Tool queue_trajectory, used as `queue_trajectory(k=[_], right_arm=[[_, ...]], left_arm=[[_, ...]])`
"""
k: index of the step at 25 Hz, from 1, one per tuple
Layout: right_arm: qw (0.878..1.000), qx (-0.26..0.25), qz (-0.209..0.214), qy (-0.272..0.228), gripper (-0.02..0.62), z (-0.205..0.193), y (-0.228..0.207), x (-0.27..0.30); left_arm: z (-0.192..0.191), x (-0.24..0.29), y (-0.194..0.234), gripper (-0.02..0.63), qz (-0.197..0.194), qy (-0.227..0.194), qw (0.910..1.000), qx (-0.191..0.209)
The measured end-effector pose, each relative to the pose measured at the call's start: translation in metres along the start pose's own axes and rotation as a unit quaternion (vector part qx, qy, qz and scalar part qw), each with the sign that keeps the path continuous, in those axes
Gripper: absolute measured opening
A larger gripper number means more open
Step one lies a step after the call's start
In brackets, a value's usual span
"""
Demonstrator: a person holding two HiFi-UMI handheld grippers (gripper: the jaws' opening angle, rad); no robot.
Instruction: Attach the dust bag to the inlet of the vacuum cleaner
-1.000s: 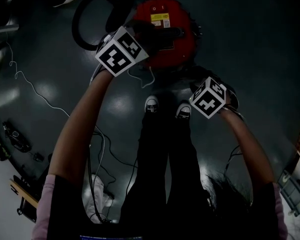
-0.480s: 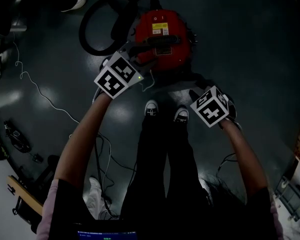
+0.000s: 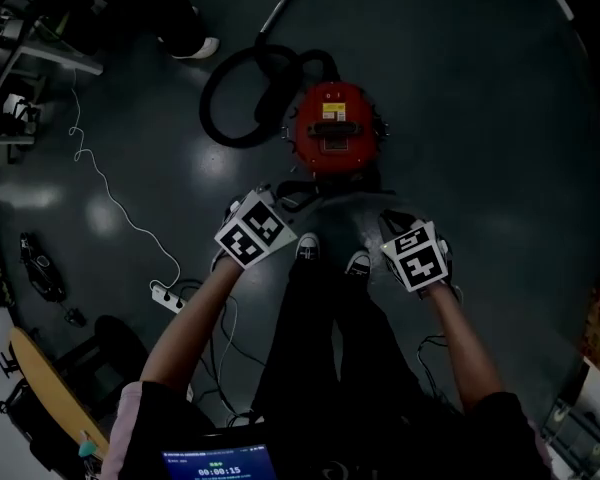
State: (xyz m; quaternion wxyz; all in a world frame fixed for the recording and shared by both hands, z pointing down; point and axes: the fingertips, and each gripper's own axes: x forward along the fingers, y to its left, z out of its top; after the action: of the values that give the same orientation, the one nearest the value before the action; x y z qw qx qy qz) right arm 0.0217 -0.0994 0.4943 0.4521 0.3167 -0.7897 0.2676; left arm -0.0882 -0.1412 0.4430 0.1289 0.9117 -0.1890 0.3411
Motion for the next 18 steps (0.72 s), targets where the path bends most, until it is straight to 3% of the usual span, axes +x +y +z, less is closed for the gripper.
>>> queue_trajectory(k=[11, 18], right_arm=[[0.996, 0.001, -0.016, -0.09, 0.018, 0.016, 0.049, -0.138], [0.989, 0.065, -0.004, -0.132, 0.017, 0.014, 0.102, -0.209]], left_arm=[[0.082, -0.095, -0.093, 0.018, 0.074, -0.05, 0.9942, -0.061], [0.099, -0.157, -0.163, 0.015, 0.104, -0.089, 0.9827, -0.125]])
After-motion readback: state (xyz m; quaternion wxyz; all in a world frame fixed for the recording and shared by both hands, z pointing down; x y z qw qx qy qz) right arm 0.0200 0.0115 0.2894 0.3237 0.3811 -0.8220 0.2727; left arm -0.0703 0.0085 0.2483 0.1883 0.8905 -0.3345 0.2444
